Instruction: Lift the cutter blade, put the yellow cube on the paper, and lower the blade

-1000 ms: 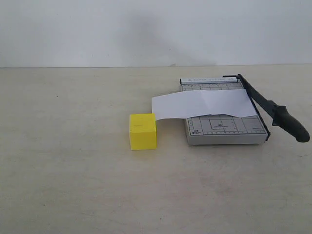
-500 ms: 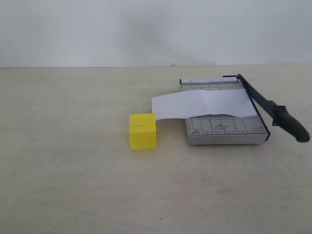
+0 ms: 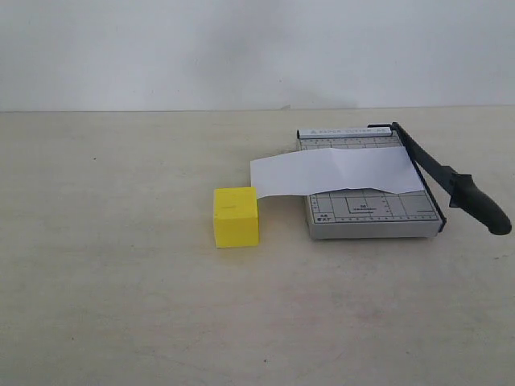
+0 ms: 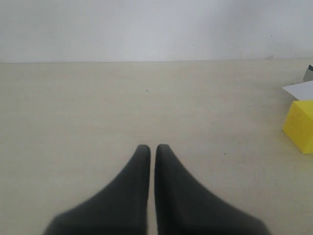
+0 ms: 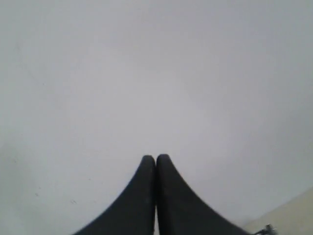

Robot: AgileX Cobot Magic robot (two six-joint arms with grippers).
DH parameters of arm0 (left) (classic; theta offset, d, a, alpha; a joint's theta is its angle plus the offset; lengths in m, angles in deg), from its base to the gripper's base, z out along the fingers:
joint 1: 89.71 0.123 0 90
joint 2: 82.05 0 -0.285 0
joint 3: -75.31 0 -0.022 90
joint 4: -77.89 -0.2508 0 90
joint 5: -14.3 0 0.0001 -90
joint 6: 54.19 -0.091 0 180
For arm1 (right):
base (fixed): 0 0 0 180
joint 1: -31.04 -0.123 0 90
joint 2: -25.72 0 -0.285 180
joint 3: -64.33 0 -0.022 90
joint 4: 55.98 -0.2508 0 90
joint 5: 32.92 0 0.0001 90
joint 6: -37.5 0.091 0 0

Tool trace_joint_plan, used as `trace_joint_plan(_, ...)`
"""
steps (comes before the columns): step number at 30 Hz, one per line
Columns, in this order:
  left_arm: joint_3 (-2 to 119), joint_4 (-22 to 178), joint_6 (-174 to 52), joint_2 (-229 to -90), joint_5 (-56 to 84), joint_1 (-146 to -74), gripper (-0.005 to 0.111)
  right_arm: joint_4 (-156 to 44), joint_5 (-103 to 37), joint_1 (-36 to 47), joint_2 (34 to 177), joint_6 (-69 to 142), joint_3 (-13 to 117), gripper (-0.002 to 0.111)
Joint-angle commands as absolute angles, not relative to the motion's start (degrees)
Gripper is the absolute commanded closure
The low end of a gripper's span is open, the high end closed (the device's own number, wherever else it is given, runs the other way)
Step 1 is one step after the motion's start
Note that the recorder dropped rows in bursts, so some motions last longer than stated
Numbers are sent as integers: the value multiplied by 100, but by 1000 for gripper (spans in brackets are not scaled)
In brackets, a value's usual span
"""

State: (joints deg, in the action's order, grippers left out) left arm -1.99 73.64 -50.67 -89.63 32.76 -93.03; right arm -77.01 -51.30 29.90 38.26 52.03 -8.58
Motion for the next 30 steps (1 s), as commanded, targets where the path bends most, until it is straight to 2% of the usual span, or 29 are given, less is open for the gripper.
trace_joint_plan(1, -191, 7405, -5079, -8984, 3231, -9333, 102, -6605, -4053, 2987, 5250, 3542, -77, 109)
trace_joint_plan(4, -191, 7405, -5079, -8984, 3231, -9333, 102, -6422, -3154, 2987, 6784, 2649, 131, 109)
trace_joint_plan(7, -191, 7405, -5079, -8984, 3231, -9333, 102, -6434, -3093, 2866, 7982, 2361, 627, 109)
trace_joint_plan(12, -191, 7405, -5079, -8984, 3231, -9333, 102, -6468, -2218, 2822, 8744, 2789, 1659, 109)
trace_joint_plan(15, -191, 7405, -5079, -8984, 3231, -9333, 102, -6397, -1131, 2822, 9161, 2851, 2206, 108)
trace_joint_plan(20, -191, 7405, -5079, -8984, 3231, -9333, 102, -6121, -169, 2822, 10025, 2853, 2877, 103)
trace_joint_plan(22, -191, 7405, -5079, -8984, 3231, -9333, 102, -6034, -73, 2822, 10326, 2853, 3041, 97)
trace_joint_plan(27, -191, 7405, -5079, -8984, 3231, -9333, 102, -5649, -126, 2822, 10703, 2770, 3122, 59)
trace_joint_plan(29, -191, 7405, -5079, -8984, 3231, -9333, 102, -5598, -179, 2822, 10764, 2863, 3122, 49)
trace_joint_plan(30, -191, 7405, -5079, -8984, 3231, -9333, 102, -5598, -179, 2822, 10780, 2923, 3122, 48)
